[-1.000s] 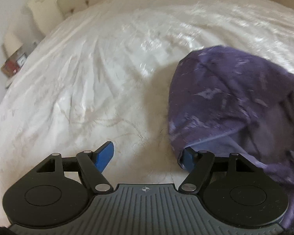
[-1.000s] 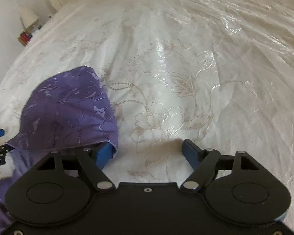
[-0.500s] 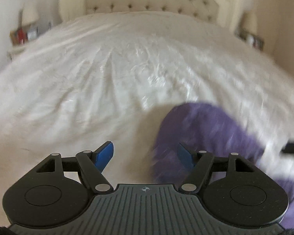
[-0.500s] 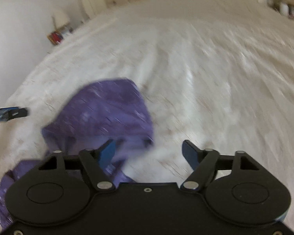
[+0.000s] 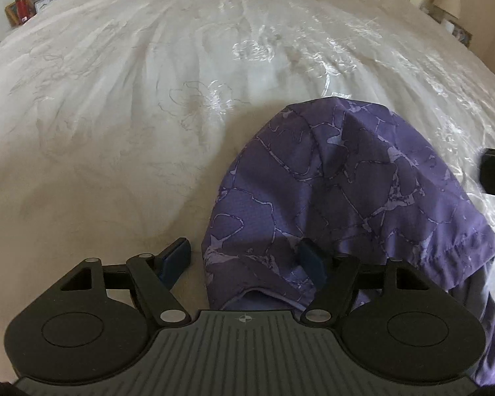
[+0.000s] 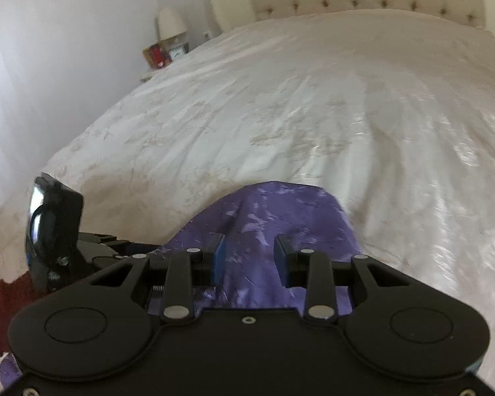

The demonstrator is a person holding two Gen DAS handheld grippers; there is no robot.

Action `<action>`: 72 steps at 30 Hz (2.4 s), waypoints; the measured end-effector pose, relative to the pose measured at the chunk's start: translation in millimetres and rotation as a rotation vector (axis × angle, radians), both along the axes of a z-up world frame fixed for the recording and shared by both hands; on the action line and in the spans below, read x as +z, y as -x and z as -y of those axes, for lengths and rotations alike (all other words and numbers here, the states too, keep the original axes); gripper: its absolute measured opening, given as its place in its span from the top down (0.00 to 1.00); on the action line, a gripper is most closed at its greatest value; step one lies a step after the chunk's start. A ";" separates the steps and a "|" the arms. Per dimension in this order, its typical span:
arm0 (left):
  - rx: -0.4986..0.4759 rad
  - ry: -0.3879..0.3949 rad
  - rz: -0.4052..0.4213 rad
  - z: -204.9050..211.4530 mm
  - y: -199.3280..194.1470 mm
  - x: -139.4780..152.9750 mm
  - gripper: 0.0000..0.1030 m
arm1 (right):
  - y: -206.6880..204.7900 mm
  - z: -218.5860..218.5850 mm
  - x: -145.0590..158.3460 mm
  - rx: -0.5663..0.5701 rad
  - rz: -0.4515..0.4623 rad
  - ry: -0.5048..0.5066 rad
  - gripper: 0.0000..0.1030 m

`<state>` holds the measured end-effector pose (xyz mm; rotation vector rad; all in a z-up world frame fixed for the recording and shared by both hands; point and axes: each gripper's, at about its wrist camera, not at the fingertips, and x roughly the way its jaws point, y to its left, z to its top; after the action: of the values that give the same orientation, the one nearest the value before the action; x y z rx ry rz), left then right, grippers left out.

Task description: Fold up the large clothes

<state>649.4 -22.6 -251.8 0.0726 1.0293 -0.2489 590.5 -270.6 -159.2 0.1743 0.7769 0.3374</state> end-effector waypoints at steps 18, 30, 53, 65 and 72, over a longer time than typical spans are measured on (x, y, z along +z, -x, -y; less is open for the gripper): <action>-0.051 0.035 0.057 -3.5 6.9 -14.2 0.16 | -16.0 43.8 -36.5 -0.109 -0.062 -0.087 0.38; -0.059 0.043 0.084 -10.1 20.8 17.2 0.17 | -88.3 30.7 -48.8 -0.009 -0.125 0.061 0.29; -0.050 0.333 -0.035 -83.3 162.8 92.1 0.17 | 130.0 -26.2 60.7 0.378 0.288 0.384 0.84; -0.089 0.458 -0.145 -94.1 252.0 95.3 0.17 | 288.4 -60.2 14.5 0.581 0.126 0.486 0.84; -0.042 0.419 -0.225 -88.5 265.2 62.7 0.17 | 304.5 -50.1 -20.9 0.415 -0.074 0.410 0.69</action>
<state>384.3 66.0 -189.2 -0.3198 1.1802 -0.5145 286.0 -220.5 -180.1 -0.3676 0.9381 0.5558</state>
